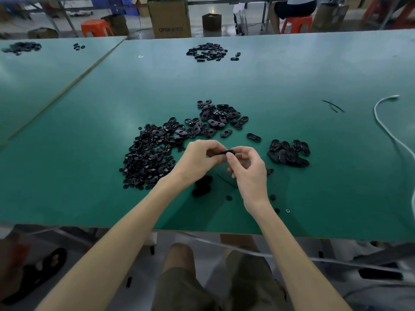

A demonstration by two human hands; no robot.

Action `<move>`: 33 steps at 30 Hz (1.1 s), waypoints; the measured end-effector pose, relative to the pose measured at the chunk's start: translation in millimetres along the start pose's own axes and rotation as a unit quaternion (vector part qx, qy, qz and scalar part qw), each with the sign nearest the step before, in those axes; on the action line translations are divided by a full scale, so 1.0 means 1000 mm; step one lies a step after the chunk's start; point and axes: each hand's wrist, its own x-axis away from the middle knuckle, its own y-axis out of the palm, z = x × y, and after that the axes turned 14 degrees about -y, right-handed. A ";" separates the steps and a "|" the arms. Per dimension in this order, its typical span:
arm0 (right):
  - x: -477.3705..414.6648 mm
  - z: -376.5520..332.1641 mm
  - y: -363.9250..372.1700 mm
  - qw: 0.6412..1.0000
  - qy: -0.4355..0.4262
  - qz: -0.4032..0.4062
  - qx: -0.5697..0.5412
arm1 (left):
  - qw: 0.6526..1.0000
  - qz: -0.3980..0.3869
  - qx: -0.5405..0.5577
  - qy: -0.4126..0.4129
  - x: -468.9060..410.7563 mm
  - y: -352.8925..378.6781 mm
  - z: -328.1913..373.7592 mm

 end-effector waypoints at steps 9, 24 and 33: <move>0.001 0.000 0.000 1.000 0.008 -0.015 -0.005 | 0.986 0.081 -0.141 -0.048 0.017 -0.059 -0.009; 0.001 0.002 -0.002 1.000 0.014 -0.009 -0.015 | 0.953 0.008 -0.278 -0.122 0.019 -0.069 -0.034; 0.000 0.001 -0.002 0.999 0.013 -0.007 -0.029 | 0.989 0.045 -0.114 -0.087 0.022 -0.058 -0.025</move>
